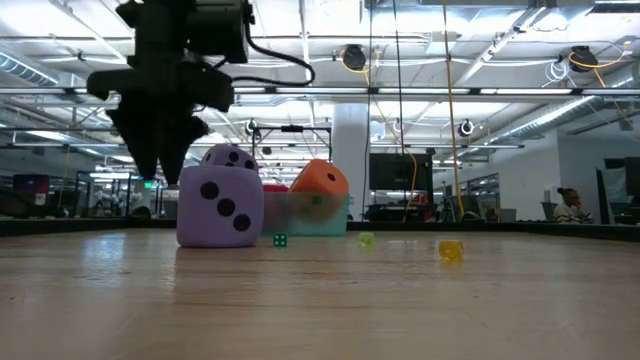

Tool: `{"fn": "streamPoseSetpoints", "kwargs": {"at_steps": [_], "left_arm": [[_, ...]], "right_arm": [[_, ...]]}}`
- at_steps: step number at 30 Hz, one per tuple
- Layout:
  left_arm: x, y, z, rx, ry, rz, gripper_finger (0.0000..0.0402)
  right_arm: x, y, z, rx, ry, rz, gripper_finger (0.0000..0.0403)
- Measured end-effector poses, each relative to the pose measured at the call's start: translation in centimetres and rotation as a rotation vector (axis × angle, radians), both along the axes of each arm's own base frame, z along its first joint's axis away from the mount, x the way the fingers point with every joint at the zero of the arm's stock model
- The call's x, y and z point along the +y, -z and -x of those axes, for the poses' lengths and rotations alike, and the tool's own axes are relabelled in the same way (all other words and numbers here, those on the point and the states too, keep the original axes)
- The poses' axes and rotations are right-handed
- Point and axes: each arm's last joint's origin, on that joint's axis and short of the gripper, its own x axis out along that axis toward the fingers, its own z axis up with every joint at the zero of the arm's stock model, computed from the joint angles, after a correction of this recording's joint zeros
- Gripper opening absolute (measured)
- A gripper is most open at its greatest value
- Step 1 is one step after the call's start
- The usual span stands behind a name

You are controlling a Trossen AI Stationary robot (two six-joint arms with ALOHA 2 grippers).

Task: Pick & Place Dice
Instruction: Put the large purple dice into the green bin

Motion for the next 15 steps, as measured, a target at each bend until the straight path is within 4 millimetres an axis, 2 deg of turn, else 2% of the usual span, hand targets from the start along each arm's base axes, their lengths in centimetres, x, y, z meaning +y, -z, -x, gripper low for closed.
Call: {"fn": "streamPoseSetpoints", "kwargs": {"at_steps": [9,15], "left_arm": [[-0.5,3.6,-1.4,0.122,0.130,0.063,0.0267],[-1.3,4.0,-2.7,0.023,0.181,0.059,0.0267]], "right_arm": [[0.8,0.0,0.2,0.003,0.033,-0.024,0.0153],[1.8,0.5,0.6,0.008,0.110,0.007,0.0153]]}}
